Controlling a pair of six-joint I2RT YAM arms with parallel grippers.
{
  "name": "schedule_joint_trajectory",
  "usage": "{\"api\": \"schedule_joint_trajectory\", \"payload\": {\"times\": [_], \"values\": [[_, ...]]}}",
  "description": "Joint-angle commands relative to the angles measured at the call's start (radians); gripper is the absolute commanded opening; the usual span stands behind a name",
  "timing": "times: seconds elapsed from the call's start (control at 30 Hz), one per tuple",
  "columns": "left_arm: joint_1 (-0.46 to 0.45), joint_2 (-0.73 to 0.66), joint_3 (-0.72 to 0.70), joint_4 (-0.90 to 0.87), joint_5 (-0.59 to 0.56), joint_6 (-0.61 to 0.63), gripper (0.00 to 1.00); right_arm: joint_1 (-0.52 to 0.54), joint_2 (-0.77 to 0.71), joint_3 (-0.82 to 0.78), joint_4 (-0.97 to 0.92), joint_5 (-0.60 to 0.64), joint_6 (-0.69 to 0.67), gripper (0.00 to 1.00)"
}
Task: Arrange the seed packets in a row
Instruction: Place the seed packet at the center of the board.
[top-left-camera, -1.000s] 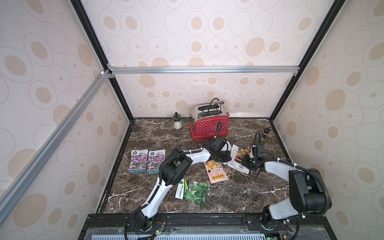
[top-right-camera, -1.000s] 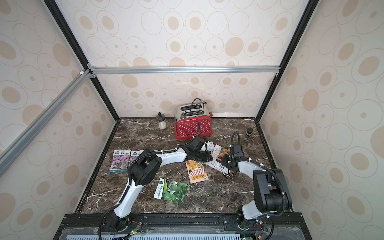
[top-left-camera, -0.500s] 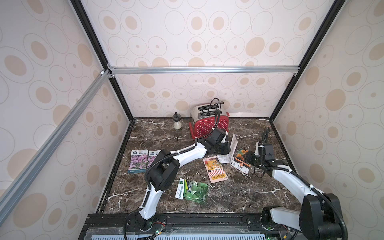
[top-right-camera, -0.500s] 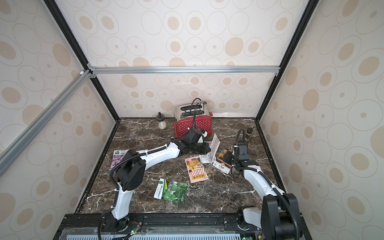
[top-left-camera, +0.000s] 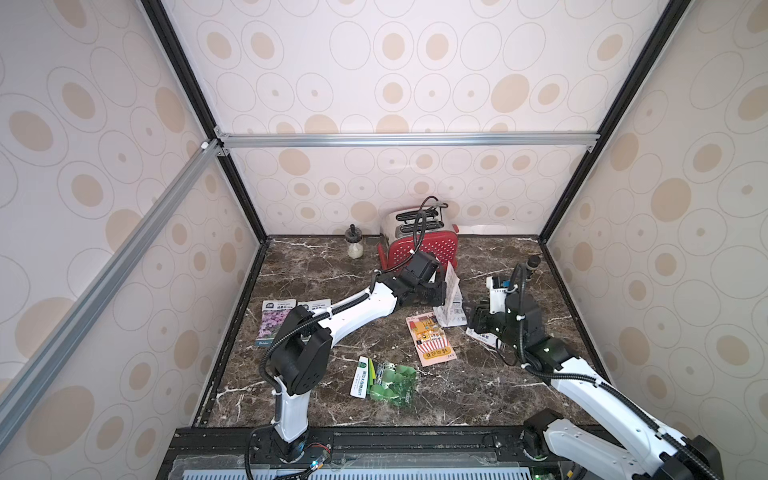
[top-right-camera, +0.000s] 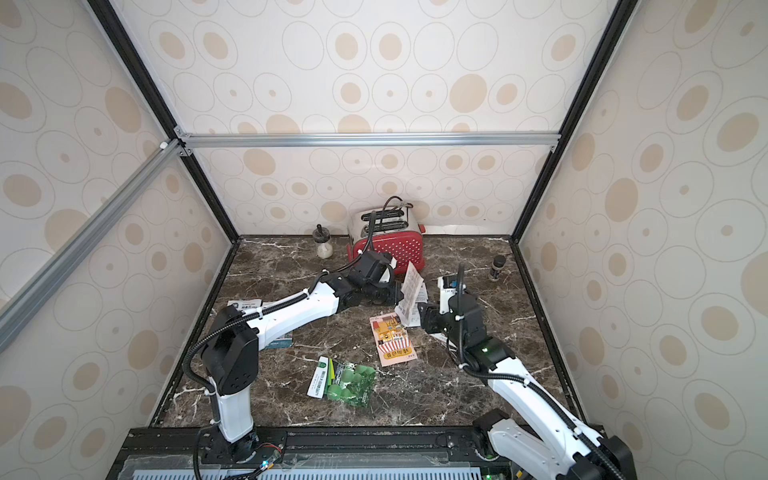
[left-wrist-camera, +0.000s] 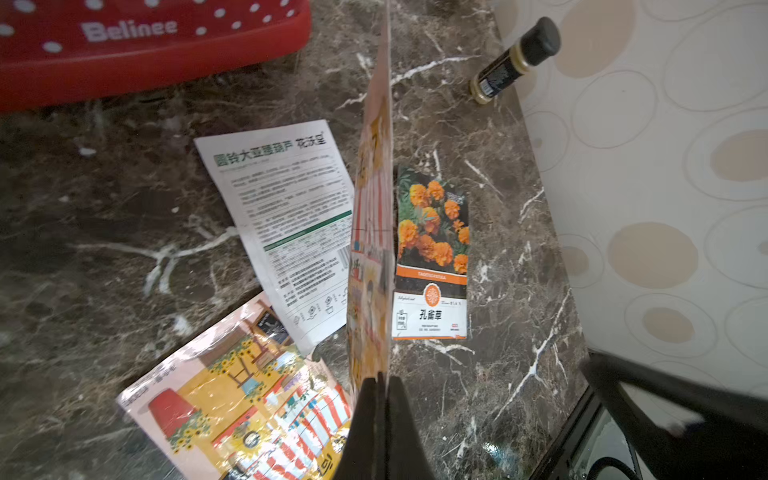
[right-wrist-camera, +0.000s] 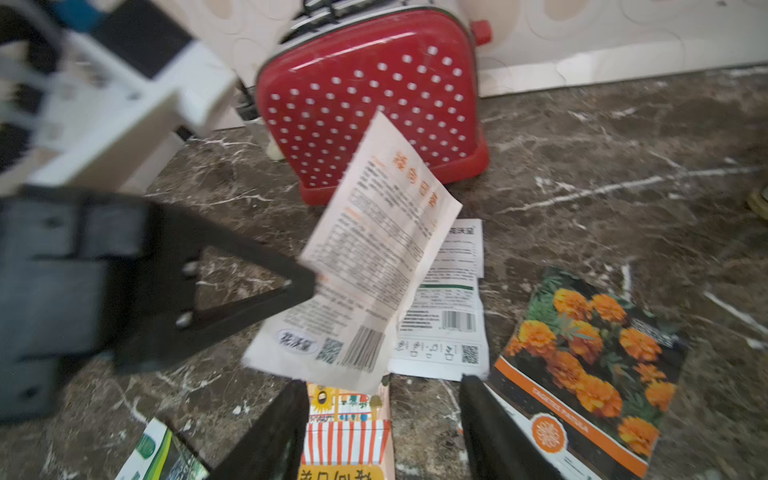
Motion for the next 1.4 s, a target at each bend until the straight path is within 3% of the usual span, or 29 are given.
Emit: {"api": "schedule_joint_trajectory", "payload": {"times": [0.0,0.2,0.37,0.7,1.03,1.3,1.37], "values": [[0.018,-0.021,0.020,-0.041,-0.022,-0.037,0.00,0.085,-0.035,-0.091,0.159,0.120,-0.139,0.62],[0.042,-0.021,0.025,-0.035,0.021,-0.093,0.00,0.272,0.006,-0.239,0.444,0.240,-0.253,0.65],[0.058,-0.021,0.024,-0.016,0.061,-0.128,0.00,0.375,0.149,-0.298,0.688,0.334,-0.319,0.67],[0.059,-0.033,0.033,-0.031,0.086,-0.144,0.00,0.399,0.626,-0.339,1.420,0.487,-0.415,0.66],[0.061,-0.030,0.046,-0.042,0.092,-0.151,0.00,0.382,0.705,-0.265,1.421,0.547,-0.408,0.56],[0.062,-0.033,0.052,-0.037,0.099,-0.159,0.00,0.374,0.740,-0.251,1.418,0.527,-0.385,0.31],[0.061,-0.037,0.052,-0.039,0.097,-0.159,0.00,0.374,0.748,-0.245,1.418,0.527,-0.378,0.20]]}}
